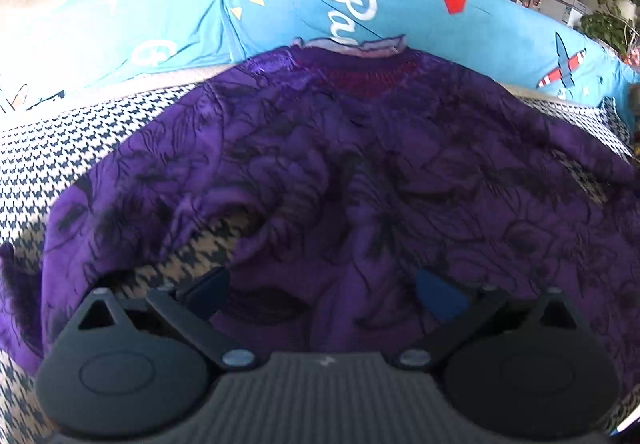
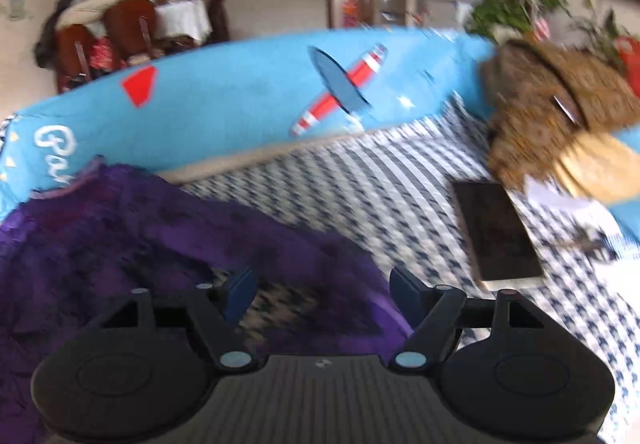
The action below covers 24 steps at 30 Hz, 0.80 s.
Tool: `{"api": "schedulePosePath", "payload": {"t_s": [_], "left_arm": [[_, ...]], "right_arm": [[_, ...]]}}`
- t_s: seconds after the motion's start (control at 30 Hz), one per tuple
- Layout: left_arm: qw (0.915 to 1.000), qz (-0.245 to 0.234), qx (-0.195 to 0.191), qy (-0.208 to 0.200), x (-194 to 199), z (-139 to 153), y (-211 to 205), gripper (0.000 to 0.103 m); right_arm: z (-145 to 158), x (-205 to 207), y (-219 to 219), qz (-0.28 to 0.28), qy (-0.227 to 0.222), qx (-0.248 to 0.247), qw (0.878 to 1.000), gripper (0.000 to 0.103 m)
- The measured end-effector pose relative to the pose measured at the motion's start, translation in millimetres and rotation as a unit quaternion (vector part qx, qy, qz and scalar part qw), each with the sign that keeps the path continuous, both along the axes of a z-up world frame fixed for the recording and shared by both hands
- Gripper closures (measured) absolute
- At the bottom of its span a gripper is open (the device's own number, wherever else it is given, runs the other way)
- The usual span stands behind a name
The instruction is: Fold clothes
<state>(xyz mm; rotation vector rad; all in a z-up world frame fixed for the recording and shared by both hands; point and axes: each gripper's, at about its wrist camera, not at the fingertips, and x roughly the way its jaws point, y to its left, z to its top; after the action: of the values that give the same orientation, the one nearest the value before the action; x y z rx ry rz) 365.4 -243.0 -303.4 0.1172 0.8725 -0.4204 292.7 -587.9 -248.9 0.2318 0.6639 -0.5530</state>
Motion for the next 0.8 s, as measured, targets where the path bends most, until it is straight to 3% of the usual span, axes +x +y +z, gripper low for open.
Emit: {"api": "schedulePosePath", "payload": {"t_s": [0.23, 0.43, 0.47, 0.5, 0.57, 0.6, 0.67, 0.73, 0.8], "left_arm": [[0.9998, -0.004, 0.015, -0.013, -24, -17, -6, 0.000], [0.9998, -0.003, 0.016, -0.012, -32, -23, -8, 0.000], [0.9998, -0.003, 0.016, -0.012, -32, -23, -8, 0.000], [0.9998, -0.003, 0.015, -0.011, -32, -24, -7, 0.000], [0.9999, -0.002, 0.009, -0.006, -31, -24, -6, 0.000], [1.0000, -0.001, 0.007, -0.004, -30, -25, -5, 0.000], [1.0000, 0.000, 0.005, -0.001, -29, -25, -5, 0.000], [1.0000, 0.001, 0.005, -0.001, -29, -26, -6, 0.000], [1.0000, 0.001, 0.005, 0.000, -29, -26, -6, 0.000]], "right_arm": [[-22, -21, -40, -0.053, 0.013, 0.086, 0.995, 0.029], [-37, -20, -45, -0.052, -0.005, 0.143, 0.988, 0.030], [-38, -17, -44, -0.052, -0.001, 0.138, 0.989, 0.037], [-40, -15, -42, -0.052, 0.004, 0.134, 0.990, 0.054], [-43, -10, -41, -0.057, 0.013, 0.129, 0.990, 0.073], [-45, -7, -41, -0.062, 0.016, 0.128, 0.990, 0.077], [-39, -7, -38, -0.068, 0.000, 0.117, 0.991, 0.093], [-25, -8, -31, -0.088, -0.019, 0.055, 0.994, 0.096], [-6, -10, -14, -0.104, -0.032, -0.072, 0.991, 0.097]]}}
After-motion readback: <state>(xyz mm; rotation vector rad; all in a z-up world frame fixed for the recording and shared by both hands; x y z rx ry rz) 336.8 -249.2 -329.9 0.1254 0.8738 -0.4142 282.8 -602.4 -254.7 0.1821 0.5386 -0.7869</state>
